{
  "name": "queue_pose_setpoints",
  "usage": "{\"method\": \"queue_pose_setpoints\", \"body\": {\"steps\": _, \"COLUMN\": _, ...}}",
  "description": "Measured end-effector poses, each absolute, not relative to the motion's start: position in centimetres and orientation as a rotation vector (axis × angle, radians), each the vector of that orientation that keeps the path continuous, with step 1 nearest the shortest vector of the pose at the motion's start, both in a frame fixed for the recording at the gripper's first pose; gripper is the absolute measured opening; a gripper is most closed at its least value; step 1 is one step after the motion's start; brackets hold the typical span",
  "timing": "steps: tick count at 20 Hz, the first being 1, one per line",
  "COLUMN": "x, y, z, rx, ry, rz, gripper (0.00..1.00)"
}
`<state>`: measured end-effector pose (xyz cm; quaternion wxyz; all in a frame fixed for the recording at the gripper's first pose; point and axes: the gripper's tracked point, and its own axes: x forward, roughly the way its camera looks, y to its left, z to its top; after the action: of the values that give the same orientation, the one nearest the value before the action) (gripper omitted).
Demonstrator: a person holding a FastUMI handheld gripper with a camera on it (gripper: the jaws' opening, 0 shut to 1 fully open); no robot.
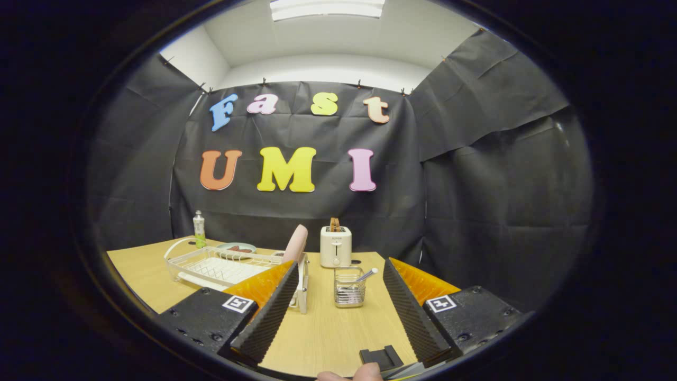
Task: Take the plate from the dish rack, then take the spoon from the basket and place it into the plate.
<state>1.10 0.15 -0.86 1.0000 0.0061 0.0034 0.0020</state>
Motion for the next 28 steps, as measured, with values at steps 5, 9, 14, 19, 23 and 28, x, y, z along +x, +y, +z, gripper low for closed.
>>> {"method": "queue_pose_setpoints", "body": {"steps": 5, "x": 1.4, "y": -0.3, "z": -0.9, "rx": -0.007, "ry": 0.002, "rz": -0.007, "gripper": 1.0}}
{"method": "queue_pose_setpoints", "body": {"steps": 9, "x": 1.3, "y": -0.7, "z": -0.7, "rx": 0.004, "ry": 0.003, "rz": -0.003, "gripper": 1.0}}
{"method": "queue_pose_setpoints", "body": {"steps": 14, "x": 1.8, "y": -0.9, "z": 1.0, "rx": 0.004, "ry": 0.006, "rz": 0.018, "gripper": 1.0}}
{"method": "queue_pose_setpoints", "body": {"steps": 19, "x": 3.8, "y": 0.9, "z": 4.3, "rx": -0.051, "ry": 0.033, "rz": 0.088, "gripper": 1.0}}
{"method": "queue_pose_setpoints", "body": {"steps": 23, "x": 6.2, "y": 3.4, "z": 6.5, "rx": -0.029, "ry": 0.179, "rz": 0.209, "gripper": 1.0}}
{"method": "queue_pose_setpoints", "body": {"steps": 28, "x": 11.4, "y": 4.4, "z": 9.1, "rx": -0.029, "ry": 0.298, "rz": 0.221, "gripper": 1.0}}
